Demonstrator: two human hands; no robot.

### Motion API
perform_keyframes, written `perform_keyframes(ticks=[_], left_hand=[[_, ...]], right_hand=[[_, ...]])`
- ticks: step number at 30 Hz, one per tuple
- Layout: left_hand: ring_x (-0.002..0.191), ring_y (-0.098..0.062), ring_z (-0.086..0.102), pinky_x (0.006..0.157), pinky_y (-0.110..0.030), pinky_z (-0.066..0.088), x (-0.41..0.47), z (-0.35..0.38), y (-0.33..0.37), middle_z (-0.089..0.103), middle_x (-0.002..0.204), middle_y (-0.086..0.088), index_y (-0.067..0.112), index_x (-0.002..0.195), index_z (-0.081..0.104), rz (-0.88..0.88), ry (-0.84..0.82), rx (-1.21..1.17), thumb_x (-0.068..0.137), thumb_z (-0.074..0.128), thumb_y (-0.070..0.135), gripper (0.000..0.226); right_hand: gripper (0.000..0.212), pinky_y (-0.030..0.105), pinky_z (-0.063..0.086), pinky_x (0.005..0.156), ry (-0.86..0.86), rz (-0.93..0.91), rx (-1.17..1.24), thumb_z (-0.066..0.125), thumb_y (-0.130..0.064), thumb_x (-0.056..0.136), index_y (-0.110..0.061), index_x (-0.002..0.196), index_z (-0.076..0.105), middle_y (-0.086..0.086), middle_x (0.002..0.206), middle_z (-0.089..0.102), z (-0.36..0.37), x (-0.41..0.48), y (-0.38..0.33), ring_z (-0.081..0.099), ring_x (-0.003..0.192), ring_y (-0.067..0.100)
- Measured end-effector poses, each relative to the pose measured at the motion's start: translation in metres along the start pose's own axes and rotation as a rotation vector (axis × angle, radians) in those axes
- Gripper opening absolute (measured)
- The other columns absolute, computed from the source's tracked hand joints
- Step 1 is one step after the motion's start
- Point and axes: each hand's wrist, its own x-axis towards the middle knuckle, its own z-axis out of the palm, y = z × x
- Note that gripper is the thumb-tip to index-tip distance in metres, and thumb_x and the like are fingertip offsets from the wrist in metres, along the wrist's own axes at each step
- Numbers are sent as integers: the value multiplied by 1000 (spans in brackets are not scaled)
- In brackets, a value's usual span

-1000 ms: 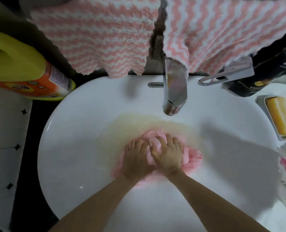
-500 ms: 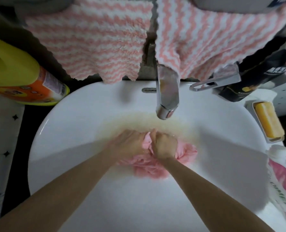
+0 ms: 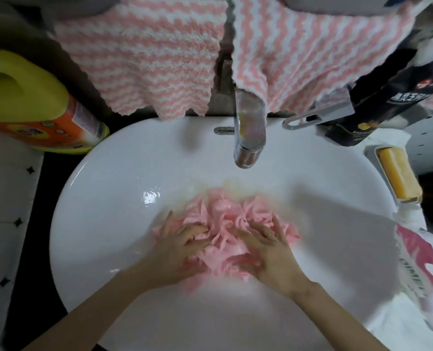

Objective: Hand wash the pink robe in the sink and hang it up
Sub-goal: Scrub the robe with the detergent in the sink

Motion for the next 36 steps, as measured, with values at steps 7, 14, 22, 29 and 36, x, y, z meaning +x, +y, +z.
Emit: perform_keyframes(ticks=[7,14,22,29,36], left_hand=[[116,-15,44,98,-28,36,48,-18,-9,47,121,-4,12,126,49,-723,200,-502,66,63,59,77],[114,-17,57,94,-28,46,90,10,-7,60,124,1,23,132,44,-568,-380,-603,66,79,22,75],[81,-24,59,62,-34,50,83,-44,26,58,95,-2,23,101,47,-272,325,-129,66,68,7,44],[101,-29,45,95,-43,37,5,19,4,46,113,-10,17,122,49,15,47,260,86,42,61,57],[104,-19,49,88,-31,36,17,-7,7,54,110,1,26,103,63,-18,126,-68,94,38,55,39]], right_hand=[[54,40,42,96,192,726,198,69,-52,78,-31,126,55,4,130,48,-33,51,15,55,112,32],[65,35,48,95,-480,494,219,75,-35,76,-23,134,49,2,125,57,-11,95,7,60,110,25],[24,32,45,71,273,221,465,70,-17,71,-19,94,66,-5,87,56,-44,62,-13,55,80,15],[45,45,18,116,73,-209,-125,49,-50,93,-22,127,56,6,133,46,12,-3,16,40,131,27],[35,34,30,106,282,43,167,52,-31,83,-26,113,69,-7,125,59,16,-2,13,47,124,11]])
